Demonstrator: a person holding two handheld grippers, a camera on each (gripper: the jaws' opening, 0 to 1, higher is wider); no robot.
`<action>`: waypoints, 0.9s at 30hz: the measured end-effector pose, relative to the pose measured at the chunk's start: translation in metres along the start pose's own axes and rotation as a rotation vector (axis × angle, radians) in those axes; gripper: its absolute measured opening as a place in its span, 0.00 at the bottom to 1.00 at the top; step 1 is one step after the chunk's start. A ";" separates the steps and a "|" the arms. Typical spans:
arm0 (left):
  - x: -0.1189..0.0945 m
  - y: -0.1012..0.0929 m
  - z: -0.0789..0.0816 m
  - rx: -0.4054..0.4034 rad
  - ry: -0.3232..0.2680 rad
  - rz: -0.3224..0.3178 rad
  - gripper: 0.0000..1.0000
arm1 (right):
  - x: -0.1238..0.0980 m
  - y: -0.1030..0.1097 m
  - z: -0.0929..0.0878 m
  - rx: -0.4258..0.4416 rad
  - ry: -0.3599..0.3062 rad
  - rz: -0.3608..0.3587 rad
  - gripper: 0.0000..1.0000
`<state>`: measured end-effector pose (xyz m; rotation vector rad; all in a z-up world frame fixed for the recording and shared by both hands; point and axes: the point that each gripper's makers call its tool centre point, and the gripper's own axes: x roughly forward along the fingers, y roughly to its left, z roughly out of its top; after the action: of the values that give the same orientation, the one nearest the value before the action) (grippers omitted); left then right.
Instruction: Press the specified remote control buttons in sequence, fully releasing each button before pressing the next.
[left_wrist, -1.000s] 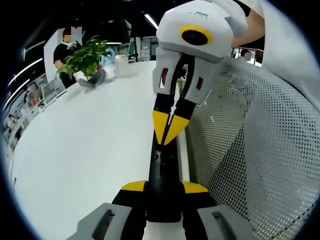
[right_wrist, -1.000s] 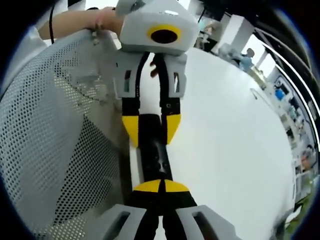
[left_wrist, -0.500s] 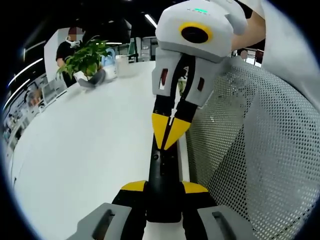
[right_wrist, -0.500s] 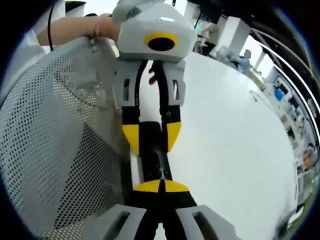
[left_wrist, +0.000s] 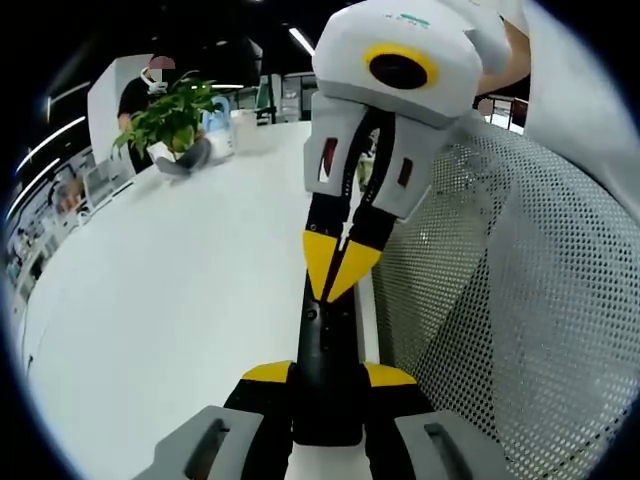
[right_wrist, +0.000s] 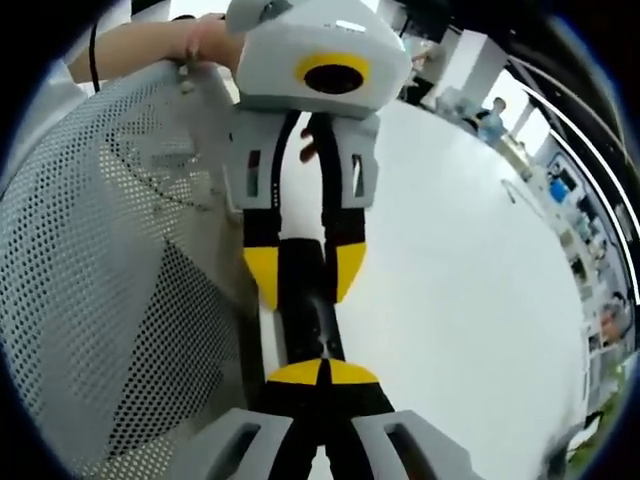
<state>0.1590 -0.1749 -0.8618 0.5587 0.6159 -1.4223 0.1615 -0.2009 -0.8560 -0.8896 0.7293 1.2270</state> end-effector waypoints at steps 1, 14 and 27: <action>0.000 0.000 0.000 0.000 0.000 0.000 0.25 | 0.000 -0.001 0.000 0.035 -0.011 -0.004 0.00; 0.000 0.000 0.000 -0.003 0.002 0.000 0.25 | 0.002 0.014 0.009 0.007 -0.034 -0.038 0.00; 0.001 0.000 0.000 -0.001 0.003 -0.003 0.25 | 0.003 0.021 0.009 -0.036 -0.021 -0.021 0.00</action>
<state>0.1589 -0.1761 -0.8626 0.5595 0.6195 -1.4244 0.1417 -0.1897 -0.8584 -0.9109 0.6807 1.2324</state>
